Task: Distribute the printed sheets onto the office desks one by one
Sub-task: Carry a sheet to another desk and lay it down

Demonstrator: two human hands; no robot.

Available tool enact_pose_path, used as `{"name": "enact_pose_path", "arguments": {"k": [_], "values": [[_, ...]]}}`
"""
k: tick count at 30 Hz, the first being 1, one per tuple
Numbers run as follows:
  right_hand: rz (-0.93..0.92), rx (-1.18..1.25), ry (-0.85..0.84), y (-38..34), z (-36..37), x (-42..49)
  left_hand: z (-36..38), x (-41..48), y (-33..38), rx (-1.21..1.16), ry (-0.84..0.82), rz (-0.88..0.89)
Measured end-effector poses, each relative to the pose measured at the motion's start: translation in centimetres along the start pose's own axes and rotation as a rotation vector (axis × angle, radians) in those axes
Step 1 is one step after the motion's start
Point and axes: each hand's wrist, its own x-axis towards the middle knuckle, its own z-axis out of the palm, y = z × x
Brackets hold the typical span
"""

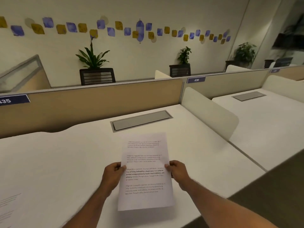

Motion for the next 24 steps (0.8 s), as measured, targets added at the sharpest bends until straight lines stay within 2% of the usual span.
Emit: {"name": "enact_pose_path", "arguments": {"k": [9,18,24], "values": [[0.008,0.146,0.142,3.2,-18.4,0.3,17.5,-0.6,4.4,0.112,-0.146,0.083],[-0.01,0.251,0.289,5.6,-38.8,0.4,38.9,-2.4,9.0,0.079,-0.274,0.138],[0.01,0.272,0.42,8.0,-49.5,0.3,50.7,-1.9,11.1,0.087,-0.375,0.133]]}}
